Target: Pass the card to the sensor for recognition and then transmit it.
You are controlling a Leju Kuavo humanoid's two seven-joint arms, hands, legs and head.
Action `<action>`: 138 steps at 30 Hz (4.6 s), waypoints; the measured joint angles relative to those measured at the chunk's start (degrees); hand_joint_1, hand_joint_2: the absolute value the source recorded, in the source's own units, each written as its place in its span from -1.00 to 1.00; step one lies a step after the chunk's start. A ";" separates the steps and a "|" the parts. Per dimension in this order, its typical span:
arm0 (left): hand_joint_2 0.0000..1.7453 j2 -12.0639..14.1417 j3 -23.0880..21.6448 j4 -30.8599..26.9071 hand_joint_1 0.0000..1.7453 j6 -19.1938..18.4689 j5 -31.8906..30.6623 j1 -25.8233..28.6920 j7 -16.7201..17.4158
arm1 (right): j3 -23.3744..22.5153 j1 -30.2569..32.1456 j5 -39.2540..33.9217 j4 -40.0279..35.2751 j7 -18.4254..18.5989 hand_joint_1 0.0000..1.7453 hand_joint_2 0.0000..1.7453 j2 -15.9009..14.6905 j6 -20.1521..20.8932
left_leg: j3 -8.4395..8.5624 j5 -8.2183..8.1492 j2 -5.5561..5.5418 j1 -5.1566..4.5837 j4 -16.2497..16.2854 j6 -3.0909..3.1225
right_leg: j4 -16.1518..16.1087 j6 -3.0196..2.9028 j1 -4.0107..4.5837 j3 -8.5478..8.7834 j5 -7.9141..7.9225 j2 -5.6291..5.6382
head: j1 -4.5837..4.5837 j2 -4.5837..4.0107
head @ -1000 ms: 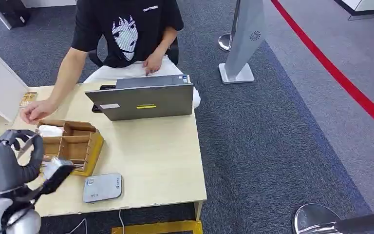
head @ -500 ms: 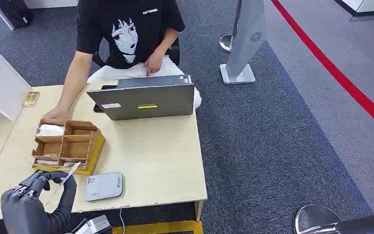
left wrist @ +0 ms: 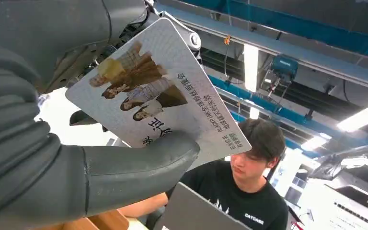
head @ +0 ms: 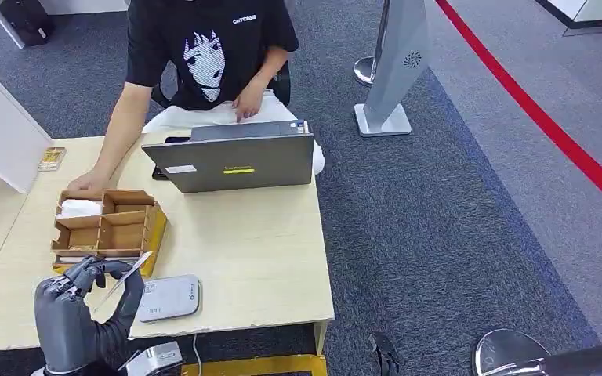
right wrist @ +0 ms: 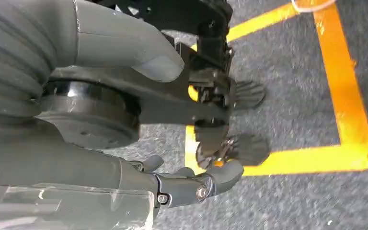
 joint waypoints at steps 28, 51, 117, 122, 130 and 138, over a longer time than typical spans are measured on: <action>1.00 4.02 15.37 49.29 1.00 9.42 -12.20 -15.01 9.31 | -3.41 -1.61 -5.41 0.07 -8.25 -1.00 1.00 0.76 -1.51 | -0.11 0.08 0.00 0.04 -0.02 -0.10 | 0.06 -0.07 0.02 -0.07 0.04 0.03 | -0.02 0.00; 1.00 -1.11 28.20 31.91 1.00 2.08 -14.19 -2.32 6.58 | -14.05 8.96 -30.84 -0.96 -35.52 -1.00 1.00 -5.60 9.05 | -0.19 -0.15 -0.22 -0.03 0.00 -0.02 | -0.04 0.15 -0.02 -0.08 -0.17 -0.26 | 0.04 0.00; 1.00 26.23 1.03 47.04 1.00 -10.19 -32.98 -40.35 33.77 | -6.60 7.37 -22.95 0.37 -30.10 -1.00 1.00 -5.99 5.29 | -0.20 0.22 -0.04 0.06 0.01 -0.25 | 0.07 -0.15 0.01 -0.26 0.11 -0.01 | -0.04 0.00; 1.00 25.66 0.96 46.01 -1.00 -10.19 -32.98 -40.28 35.19 | -6.60 7.43 -23.15 0.37 -30.36 -1.00 1.00 -5.99 5.20 | -0.23 0.20 -0.02 0.04 0.01 -0.23 | 0.07 -0.15 0.01 -0.28 0.11 0.00 | -0.02 0.00; 1.00 24.79 0.96 43.45 -1.00 -10.05 -32.98 -39.45 35.56 | -6.67 7.51 -23.28 0.37 -30.49 -1.00 1.00 -5.99 5.29 | -0.23 0.21 -0.02 0.05 0.01 -0.23 | 0.07 -0.14 0.01 -0.28 0.11 0.00 | -0.04 0.00; 1.00 22.44 4.20 34.59 -1.00 -7.43 -32.65 -34.85 31.25 | -6.99 8.33 -23.93 0.37 -30.53 -1.00 1.00 -5.99 5.11 | -0.25 0.19 -0.02 0.04 0.01 -0.23 | 0.07 -0.14 0.01 -0.29 0.10 0.01 | -0.02 0.00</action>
